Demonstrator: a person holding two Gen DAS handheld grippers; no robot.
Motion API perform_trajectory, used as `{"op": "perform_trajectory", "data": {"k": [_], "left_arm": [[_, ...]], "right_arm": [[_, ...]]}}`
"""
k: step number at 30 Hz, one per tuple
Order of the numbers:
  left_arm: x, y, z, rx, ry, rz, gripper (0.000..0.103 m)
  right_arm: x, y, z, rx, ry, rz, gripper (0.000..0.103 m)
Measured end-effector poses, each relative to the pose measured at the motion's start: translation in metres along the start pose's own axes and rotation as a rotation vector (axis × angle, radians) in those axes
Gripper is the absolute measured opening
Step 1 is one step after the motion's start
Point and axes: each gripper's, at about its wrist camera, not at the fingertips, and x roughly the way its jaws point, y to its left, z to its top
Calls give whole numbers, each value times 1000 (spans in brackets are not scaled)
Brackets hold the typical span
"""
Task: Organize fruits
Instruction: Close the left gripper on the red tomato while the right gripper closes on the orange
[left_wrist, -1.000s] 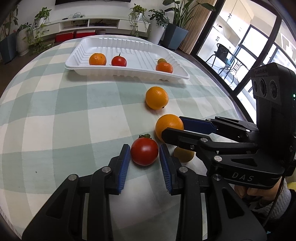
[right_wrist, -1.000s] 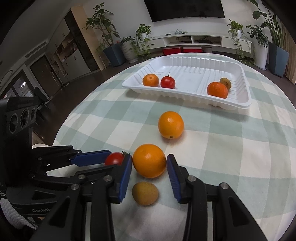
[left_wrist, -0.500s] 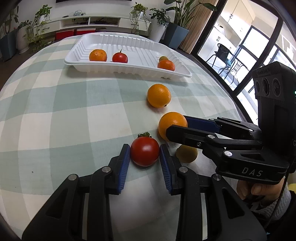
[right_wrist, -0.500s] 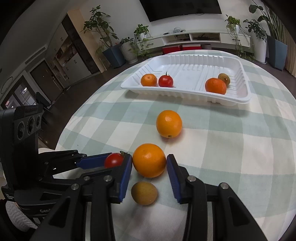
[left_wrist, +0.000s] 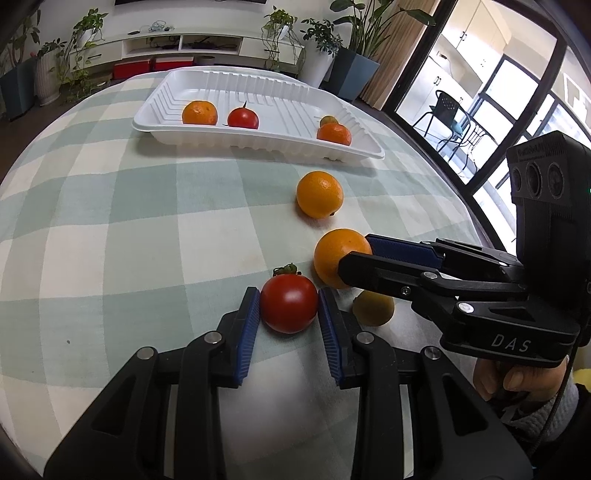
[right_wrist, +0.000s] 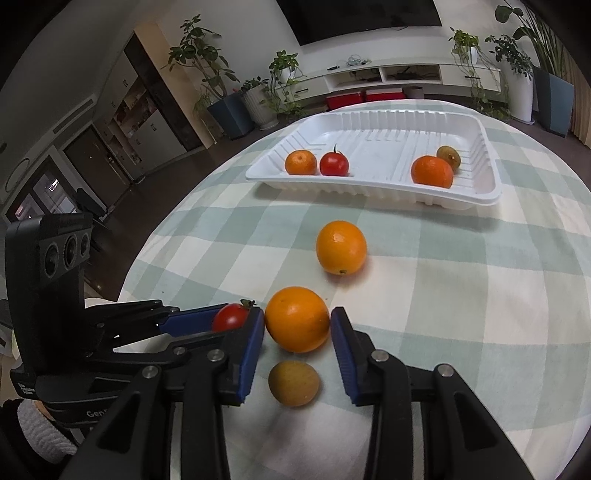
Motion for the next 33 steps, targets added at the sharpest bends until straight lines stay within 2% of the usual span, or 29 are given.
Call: {"op": "perform_trajectory", "data": {"k": [12,18,33], "left_arm": [[-7,-2,1,10,-14,5,30],[-6,-2,0,13,-12,13,30],[-3,0,-1,11,-8,16,30]], "right_arm": [[-3,1,0,1,-4,3,37],[3,4,-1,-11,20,-10,43],[8,3,-3,10,26,14,42]]}}
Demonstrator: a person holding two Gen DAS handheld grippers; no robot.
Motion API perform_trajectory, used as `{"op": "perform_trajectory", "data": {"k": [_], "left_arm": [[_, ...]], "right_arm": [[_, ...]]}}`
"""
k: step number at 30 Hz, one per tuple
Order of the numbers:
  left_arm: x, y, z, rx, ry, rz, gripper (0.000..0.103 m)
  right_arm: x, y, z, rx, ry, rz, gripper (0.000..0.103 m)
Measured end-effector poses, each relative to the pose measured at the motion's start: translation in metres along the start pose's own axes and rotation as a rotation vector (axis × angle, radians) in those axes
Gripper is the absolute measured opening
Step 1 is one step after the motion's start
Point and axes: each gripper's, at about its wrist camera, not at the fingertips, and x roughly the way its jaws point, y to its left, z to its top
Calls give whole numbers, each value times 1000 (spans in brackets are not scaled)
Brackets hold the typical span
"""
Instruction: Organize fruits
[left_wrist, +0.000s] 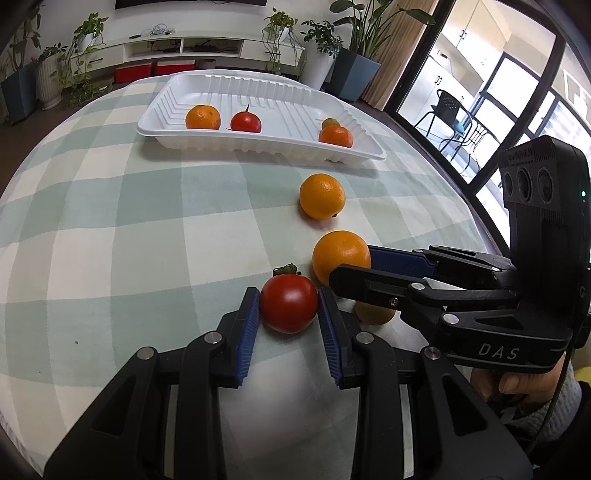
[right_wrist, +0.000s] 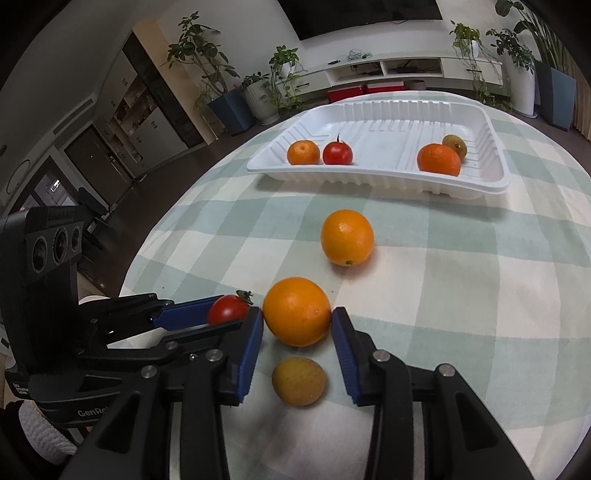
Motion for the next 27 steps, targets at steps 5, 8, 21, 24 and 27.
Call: {"op": "perform_trajectory", "data": {"k": [5,8,21,24,27], "left_arm": [[-2,0,1,-2,-4,-1,30],[-4,0,1,-3,-8,-1,30],[-6,1,1,-2,-7,0,30],[-5,2,1,-3,-4,1,30],[-5,2,1,-4,-4,1,30]], "right_arm": [[-2,0,-1,1,-4,5,41],[-6,-1,-1,9,-13,11,38],[-4,6,1,-37,-10,-24,36],[0,4,2,-25,-6,-24,38],[4,4,5,-27,-1,-29,40]]}}
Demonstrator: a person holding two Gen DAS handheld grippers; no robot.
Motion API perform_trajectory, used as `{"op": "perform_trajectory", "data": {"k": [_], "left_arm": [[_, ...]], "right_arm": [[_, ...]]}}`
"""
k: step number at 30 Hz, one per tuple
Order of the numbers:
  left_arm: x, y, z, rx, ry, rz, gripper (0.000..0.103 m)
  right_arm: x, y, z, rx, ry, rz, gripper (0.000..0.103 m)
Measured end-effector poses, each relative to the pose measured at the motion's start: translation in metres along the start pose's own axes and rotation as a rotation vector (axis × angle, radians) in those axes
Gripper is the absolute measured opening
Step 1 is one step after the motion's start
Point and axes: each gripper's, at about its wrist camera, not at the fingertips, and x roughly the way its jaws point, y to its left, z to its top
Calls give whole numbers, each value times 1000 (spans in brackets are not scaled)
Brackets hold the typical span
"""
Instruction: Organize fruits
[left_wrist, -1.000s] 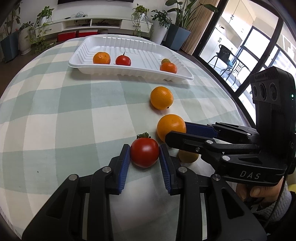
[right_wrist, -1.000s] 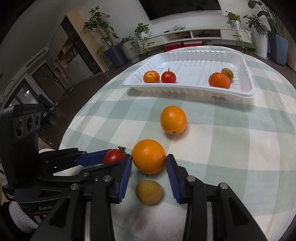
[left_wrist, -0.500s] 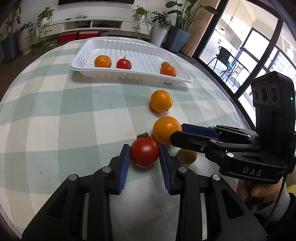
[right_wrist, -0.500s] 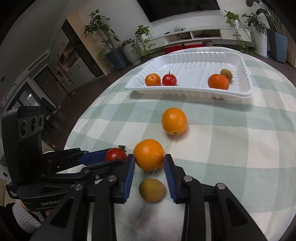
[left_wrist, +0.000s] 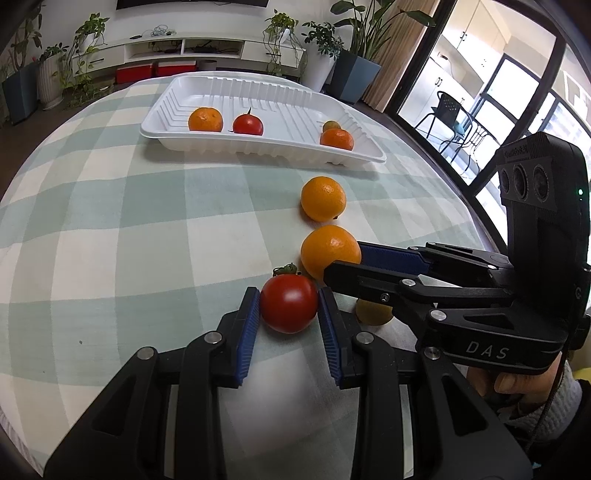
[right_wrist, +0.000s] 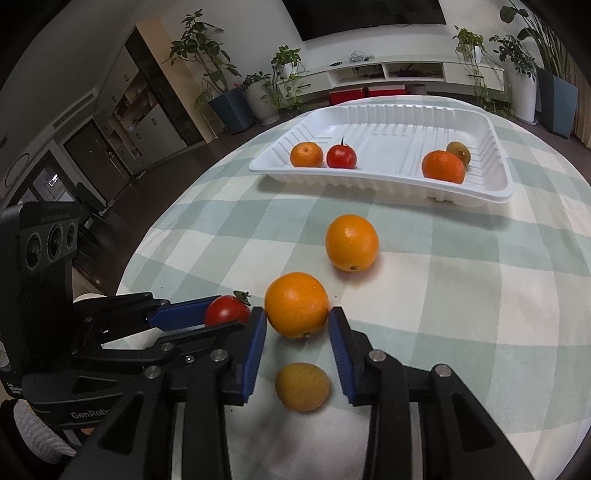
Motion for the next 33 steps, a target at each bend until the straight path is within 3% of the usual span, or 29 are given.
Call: {"op": "perform_trajectory", "data": {"k": [33], "left_arm": [[-2,5,1,-13,-5,-2,30]], "right_arm": [[4,-4,2,13,-7,23,40]]}}
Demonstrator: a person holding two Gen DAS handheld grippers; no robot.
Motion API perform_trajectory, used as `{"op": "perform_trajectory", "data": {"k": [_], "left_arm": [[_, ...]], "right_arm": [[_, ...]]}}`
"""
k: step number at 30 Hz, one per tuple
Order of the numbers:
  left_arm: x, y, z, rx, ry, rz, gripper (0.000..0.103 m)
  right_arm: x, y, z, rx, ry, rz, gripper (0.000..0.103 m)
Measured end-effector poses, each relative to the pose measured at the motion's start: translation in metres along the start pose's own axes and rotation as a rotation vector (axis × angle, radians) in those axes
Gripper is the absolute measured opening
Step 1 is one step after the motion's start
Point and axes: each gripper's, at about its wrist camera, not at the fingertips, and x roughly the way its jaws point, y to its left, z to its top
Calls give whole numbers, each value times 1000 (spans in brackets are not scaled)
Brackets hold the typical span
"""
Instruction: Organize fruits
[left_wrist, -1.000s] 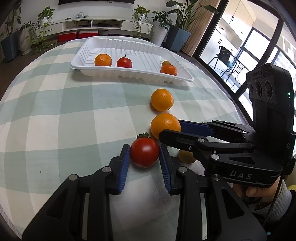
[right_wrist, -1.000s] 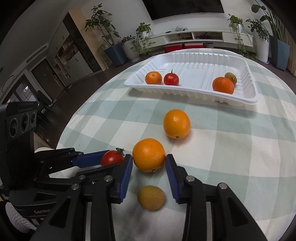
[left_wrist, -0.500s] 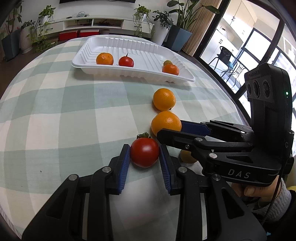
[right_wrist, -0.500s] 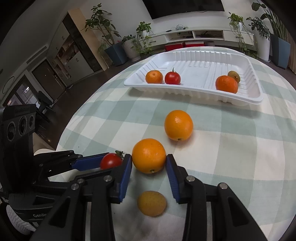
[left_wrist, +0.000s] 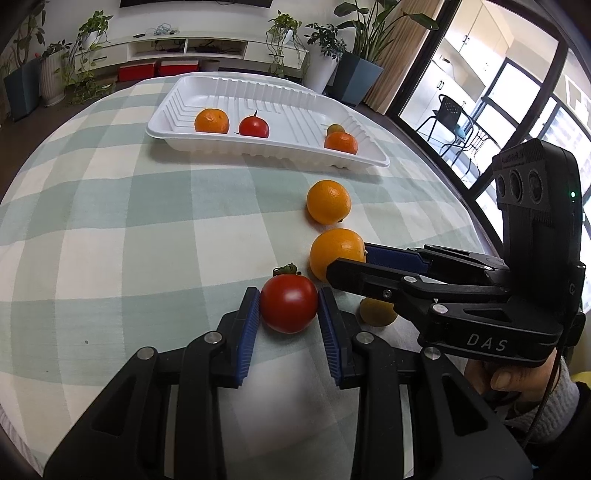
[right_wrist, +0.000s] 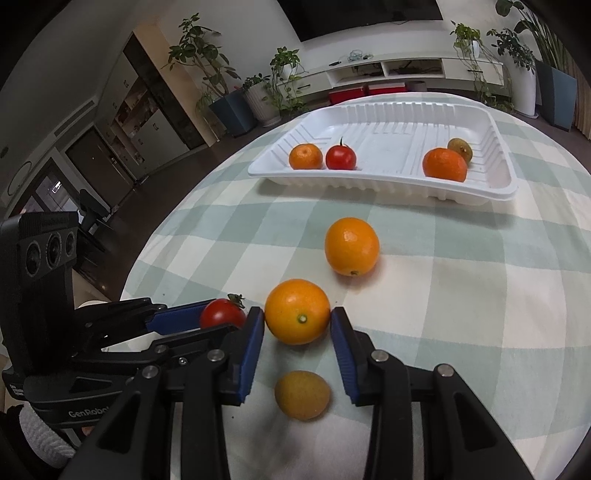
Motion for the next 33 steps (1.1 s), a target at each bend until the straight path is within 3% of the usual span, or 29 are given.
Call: {"op": "perform_trajectory", "data": {"k": [13,33], "left_arm": [[0,1,-1,-3,2,2,30],[-8,1,4,-1,-16,-1,30]], "right_arm": [[5,2,3,-1,8,-21,42],[-11,-7,1,82,-4,52,41]]}}
